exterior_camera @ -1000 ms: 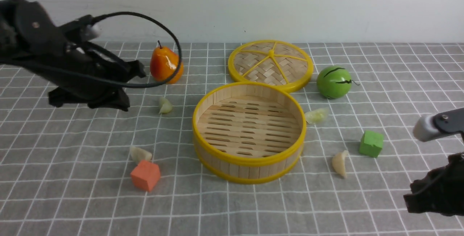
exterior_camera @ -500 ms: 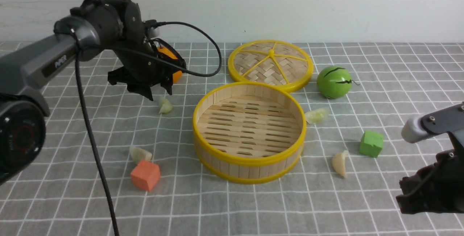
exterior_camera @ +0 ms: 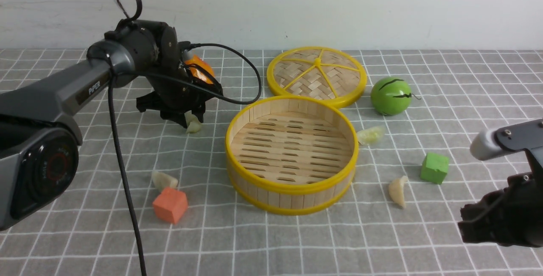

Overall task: Put the dumplings into the steamer on the table with the grey tablecloth.
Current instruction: 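Reach for and grasp a dumpling on the table with the left gripper, then place the dumpling into the bamboo steamer basket with the left gripper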

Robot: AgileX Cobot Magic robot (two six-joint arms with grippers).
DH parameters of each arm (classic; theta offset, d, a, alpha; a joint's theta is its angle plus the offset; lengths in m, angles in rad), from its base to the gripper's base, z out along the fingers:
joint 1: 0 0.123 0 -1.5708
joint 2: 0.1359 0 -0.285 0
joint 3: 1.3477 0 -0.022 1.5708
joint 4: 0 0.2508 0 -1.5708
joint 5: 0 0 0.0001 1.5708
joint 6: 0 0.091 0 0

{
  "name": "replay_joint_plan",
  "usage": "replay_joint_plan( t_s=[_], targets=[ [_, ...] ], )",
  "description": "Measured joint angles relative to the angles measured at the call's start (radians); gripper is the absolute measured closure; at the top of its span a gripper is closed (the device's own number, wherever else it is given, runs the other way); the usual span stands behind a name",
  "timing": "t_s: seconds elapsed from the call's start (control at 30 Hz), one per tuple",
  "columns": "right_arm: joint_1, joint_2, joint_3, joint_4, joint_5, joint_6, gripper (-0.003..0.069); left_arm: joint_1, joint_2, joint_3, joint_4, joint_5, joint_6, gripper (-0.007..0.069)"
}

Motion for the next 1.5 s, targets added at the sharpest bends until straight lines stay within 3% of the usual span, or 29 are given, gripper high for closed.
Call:
replay_joint_plan(
  t_s=[0.07, 0.2, 0.4, 0.53, 0.63, 0.7, 0.73, 0.8, 1.2, 1.5],
  targets=[
    [0.000, 0.000, 0.000, 0.015, 0.000, 0.000, 0.0650, 0.000, 0.003, -0.002, 0.000, -0.002, 0.001, 0.0438],
    [0.000, 0.000, 0.000, 0.027, 0.000, -0.002, 0.0648, 0.000, 0.006, -0.009, 0.002, -0.005, 0.002, 0.0452],
    [0.000, 0.000, 0.000, 0.027, 0.000, -0.003, 0.0638, 0.000, 0.022, -0.009, 0.001, 0.013, 0.016, 0.0260],
    [0.000, 0.000, 0.000, 0.027, 0.000, -0.004, 0.0638, 0.000, 0.022, -0.009, 0.002, 0.037, 0.019, 0.0183],
    [0.000, 0.000, 0.000, 0.028, 0.000, -0.004, 0.0638, 0.000, 0.022, -0.009, 0.014, 0.039, 0.019, 0.0219],
    [0.000, 0.000, 0.000, 0.029, 0.000, -0.004, 0.0638, 0.000, 0.022, -0.009, 0.030, 0.043, 0.019, 0.0281],
    [0.000, 0.000, 0.000, 0.030, 0.000, -0.004, 0.0638, 0.000, 0.022, -0.009, 0.033, 0.044, 0.019, 0.0350],
    [0.000, 0.000, 0.000, 0.032, 0.000, -0.004, 0.0638, 0.000, 0.021, -0.010, 0.041, 0.044, 0.019, 0.0382],
    [0.000, 0.000, 0.000, 0.058, -0.004, -0.004, 0.0627, -0.016, -0.079, -0.003, 0.025, 0.095, 0.041, 0.0381],
    [0.000, 0.000, 0.000, 0.058, -0.014, -0.004, 0.0620, -0.157, -0.182, -0.008, -0.114, 0.091, 0.112, 0.0381]
  ],
)
